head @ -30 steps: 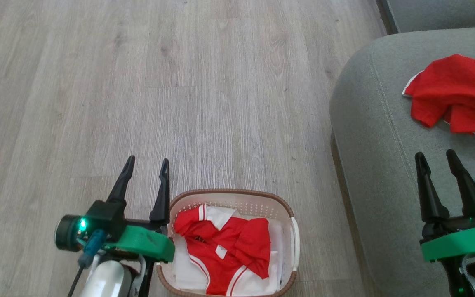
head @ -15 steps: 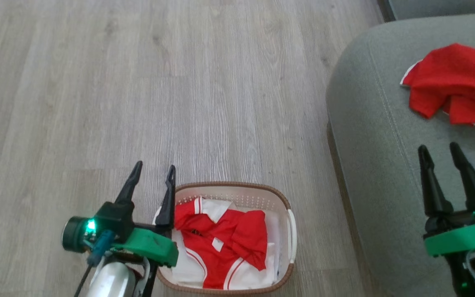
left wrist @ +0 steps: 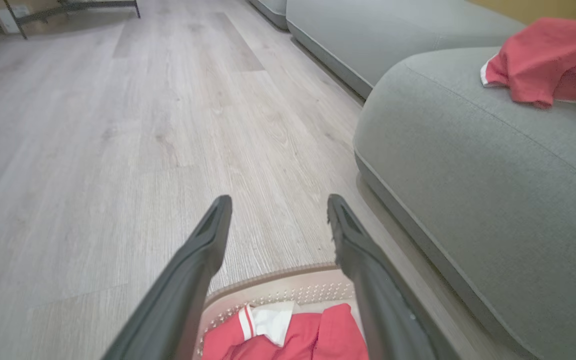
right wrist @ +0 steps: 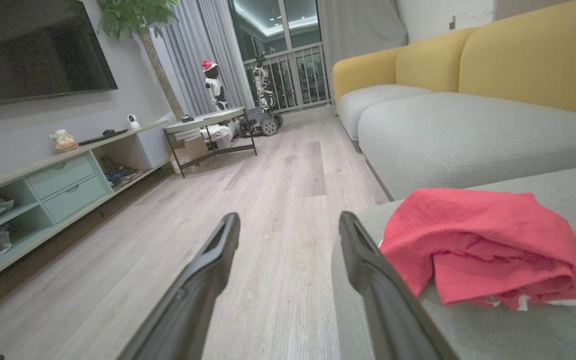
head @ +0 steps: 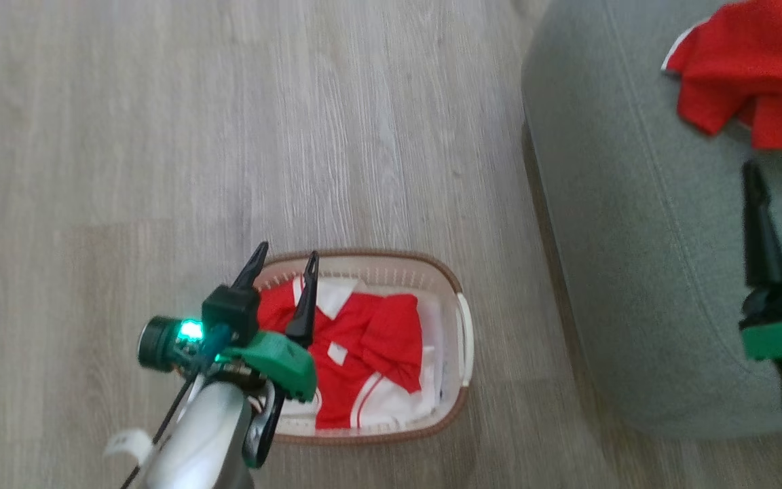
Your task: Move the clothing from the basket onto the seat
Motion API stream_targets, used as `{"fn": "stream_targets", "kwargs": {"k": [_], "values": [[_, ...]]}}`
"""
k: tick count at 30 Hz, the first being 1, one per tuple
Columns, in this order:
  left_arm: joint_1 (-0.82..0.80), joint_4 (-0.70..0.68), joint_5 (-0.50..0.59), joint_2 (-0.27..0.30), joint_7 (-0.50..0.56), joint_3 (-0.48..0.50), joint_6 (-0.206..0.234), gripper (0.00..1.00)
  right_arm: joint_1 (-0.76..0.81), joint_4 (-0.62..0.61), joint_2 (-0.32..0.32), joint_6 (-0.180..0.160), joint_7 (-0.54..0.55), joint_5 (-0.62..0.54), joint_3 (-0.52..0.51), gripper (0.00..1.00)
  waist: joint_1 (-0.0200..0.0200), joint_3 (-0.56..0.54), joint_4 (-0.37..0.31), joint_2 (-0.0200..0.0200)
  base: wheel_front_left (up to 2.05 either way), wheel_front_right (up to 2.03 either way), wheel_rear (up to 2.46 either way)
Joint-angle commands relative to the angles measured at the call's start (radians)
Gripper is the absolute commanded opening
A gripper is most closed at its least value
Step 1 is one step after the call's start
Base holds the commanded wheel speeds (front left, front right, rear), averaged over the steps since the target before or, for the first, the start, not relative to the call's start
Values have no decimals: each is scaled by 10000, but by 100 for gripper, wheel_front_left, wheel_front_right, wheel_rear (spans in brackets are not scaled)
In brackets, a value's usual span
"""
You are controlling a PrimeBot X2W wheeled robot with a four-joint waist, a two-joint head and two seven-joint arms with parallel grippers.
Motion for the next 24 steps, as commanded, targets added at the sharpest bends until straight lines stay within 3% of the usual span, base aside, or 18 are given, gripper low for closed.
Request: {"fn": "stream_targets", "kwargs": {"k": [1, 12, 24], "values": [[-699, 172, -121, -21, -95, 124, 42, 100, -467, -458, -470, -2, -91, 139, 11, 100, 0, 735, -263, 0, 0, 0, 0], [-2628, 2810, -1400, -50, -95, -1175, 306, 100, -1629, -913, -1055, -2, -91, 630, -166, 100, 0, 2655, -867, 0, 0, 0, 0], [-4930, 5864, -3006, -52, 223, -2861, 474, 100, -3229, -1488, -1162, -2, -91, 1238, -476, 100, 0, 4830, -1601, 0, 0, 0, 0]]}}
